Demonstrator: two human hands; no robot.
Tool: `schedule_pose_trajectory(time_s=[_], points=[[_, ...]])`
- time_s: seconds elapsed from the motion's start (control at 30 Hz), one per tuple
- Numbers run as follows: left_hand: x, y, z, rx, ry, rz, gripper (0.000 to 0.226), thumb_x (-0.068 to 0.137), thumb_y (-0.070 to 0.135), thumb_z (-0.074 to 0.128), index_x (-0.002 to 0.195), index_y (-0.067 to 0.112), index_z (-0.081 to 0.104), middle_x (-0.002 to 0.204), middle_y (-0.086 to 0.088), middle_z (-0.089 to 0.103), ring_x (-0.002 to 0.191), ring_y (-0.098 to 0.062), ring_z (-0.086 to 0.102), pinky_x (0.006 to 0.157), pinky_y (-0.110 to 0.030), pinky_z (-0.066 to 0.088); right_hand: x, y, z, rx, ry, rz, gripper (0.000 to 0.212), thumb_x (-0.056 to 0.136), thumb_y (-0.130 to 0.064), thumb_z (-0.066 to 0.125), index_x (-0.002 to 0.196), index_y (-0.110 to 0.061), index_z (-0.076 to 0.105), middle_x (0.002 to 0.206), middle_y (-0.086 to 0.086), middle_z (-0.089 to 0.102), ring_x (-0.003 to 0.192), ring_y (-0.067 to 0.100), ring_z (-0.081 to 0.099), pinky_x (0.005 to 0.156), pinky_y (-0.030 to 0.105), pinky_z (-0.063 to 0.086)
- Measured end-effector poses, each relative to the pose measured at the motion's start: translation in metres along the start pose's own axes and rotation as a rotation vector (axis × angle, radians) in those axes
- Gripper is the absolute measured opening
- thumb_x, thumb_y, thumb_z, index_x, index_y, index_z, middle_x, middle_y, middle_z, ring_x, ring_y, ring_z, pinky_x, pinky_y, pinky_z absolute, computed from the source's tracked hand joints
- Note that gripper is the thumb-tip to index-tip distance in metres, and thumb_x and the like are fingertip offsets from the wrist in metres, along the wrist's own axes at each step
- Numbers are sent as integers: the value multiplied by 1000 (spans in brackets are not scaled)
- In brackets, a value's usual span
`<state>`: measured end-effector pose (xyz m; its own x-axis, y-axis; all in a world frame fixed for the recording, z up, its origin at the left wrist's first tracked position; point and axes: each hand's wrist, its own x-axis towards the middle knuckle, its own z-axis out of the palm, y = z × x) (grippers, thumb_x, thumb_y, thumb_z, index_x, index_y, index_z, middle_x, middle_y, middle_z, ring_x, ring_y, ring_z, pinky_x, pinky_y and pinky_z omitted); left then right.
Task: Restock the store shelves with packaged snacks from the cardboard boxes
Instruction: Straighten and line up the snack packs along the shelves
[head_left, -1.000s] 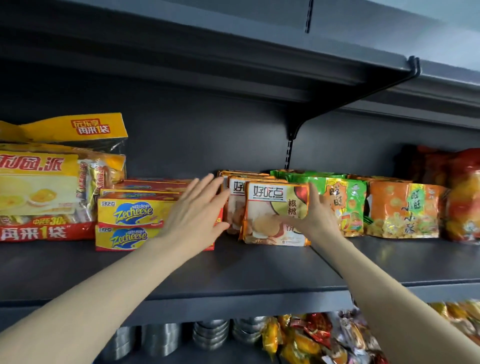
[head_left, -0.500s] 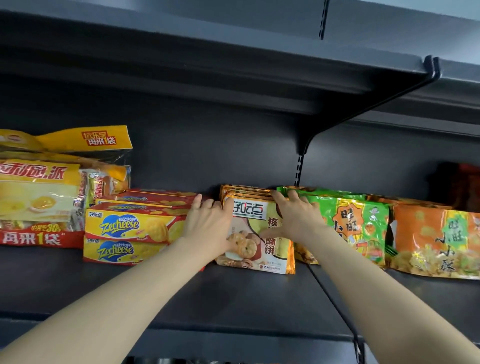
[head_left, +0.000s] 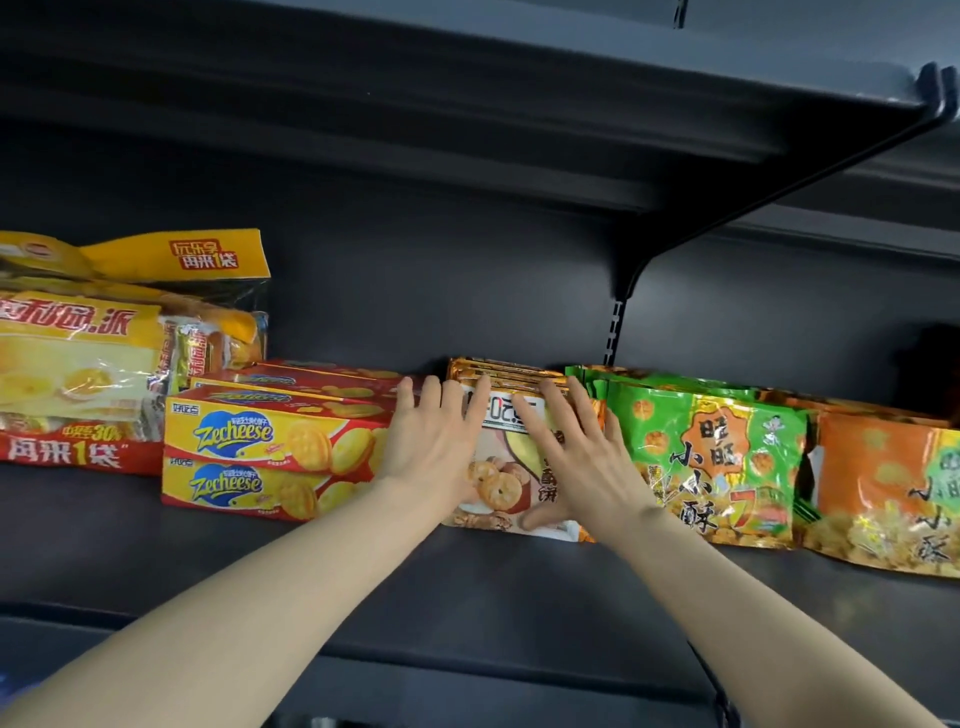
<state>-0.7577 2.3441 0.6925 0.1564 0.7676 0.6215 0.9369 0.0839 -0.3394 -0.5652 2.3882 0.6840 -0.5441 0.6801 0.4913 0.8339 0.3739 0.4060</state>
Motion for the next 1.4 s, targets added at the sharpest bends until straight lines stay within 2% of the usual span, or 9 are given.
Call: schedule_pose_trajectory(time_s=[0.2, 0.37, 0.5, 0.6, 0.8, 0.93, 1.03, 1.1, 1.4], points=[[-8, -4, -3, -49, 28, 21, 119, 78, 71, 64, 158, 11, -2, 153, -18, 29, 146, -38, 19, 120, -57, 13, 5, 5, 3, -23, 8, -12, 147, 39, -87, 73, 159, -22, 18, 160, 20, 27, 148, 46, 23, 103, 69, 39], [-37, -65, -3, -294, 283, 105, 104, 76, 70, 65, 155, 13, 28, 154, -11, 37, 149, -33, 20, 123, -50, 11, 6, -26, -24, 26, 253, 88, 103, 78, -86, 34, 155, -18, 34, 156, 21, 34, 146, 46, 25, 110, 69, 27], [-72, -148, 9, -256, 263, 121, 105, 75, 75, 61, 155, 15, 27, 153, -9, 36, 149, -31, 22, 122, -50, 16, 23, -98, -52, 147, 461, -54, 87, 88, -78, 37, 151, -18, 42, 150, 19, 42, 145, 41, 32, 112, 60, 33], [-90, -194, 33, -100, 147, 207, 105, 78, 75, 54, 157, 13, 23, 155, -13, 36, 149, -35, 24, 121, -54, 20, 42, -152, -52, 34, 336, -177, 84, 86, -75, 40, 152, -24, 37, 151, 13, 45, 145, 37, 36, 109, 60, 37], [-83, -209, 71, -79, 131, 229, 110, 76, 73, 62, 157, 15, 15, 151, -14, 42, 144, -36, 32, 120, -57, 18, 69, -188, -39, 1, 189, -10, 77, 85, -68, 36, 149, -26, 37, 138, 10, 56, 126, 35, 55, 96, 59, 43], [-86, -212, 69, -284, 198, 170, 104, 75, 67, 68, 156, 24, 20, 157, -15, 30, 147, -38, 23, 116, -57, 29, 64, -183, -44, 15, 219, 12, 86, 78, -83, 38, 142, -27, 47, 128, 5, 61, 118, 32, 58, 90, 51, 47], [-92, -226, 61, -658, 121, -199, 113, 68, 61, 80, 155, 24, 18, 157, -11, 21, 145, -32, 25, 112, -49, 37, 59, -179, -61, 112, 173, 242, 95, 74, -92, 34, 138, -25, 53, 126, 4, 60, 113, 32, 59, 84, 46, 51], [-92, -233, 61, -857, 10, -307, 115, 70, 61, 79, 156, 23, 14, 157, -7, 26, 145, -26, 28, 113, -43, 34, 59, -179, -73, 155, 15, 354, 100, 71, -92, 35, 147, -27, 41, 136, 2, 55, 119, 30, 59, 87, 40, 51], [-92, -243, 71, -984, -73, -333, 109, 72, 56, 80, 156, 22, 20, 142, 3, 54, 128, -18, 52, 103, -38, 47, 70, -191, -82, 358, -105, 414, 101, 74, -80, 56, 156, -28, 27, 151, 11, 45, 132, 33, 50, 104, 38, 44]])
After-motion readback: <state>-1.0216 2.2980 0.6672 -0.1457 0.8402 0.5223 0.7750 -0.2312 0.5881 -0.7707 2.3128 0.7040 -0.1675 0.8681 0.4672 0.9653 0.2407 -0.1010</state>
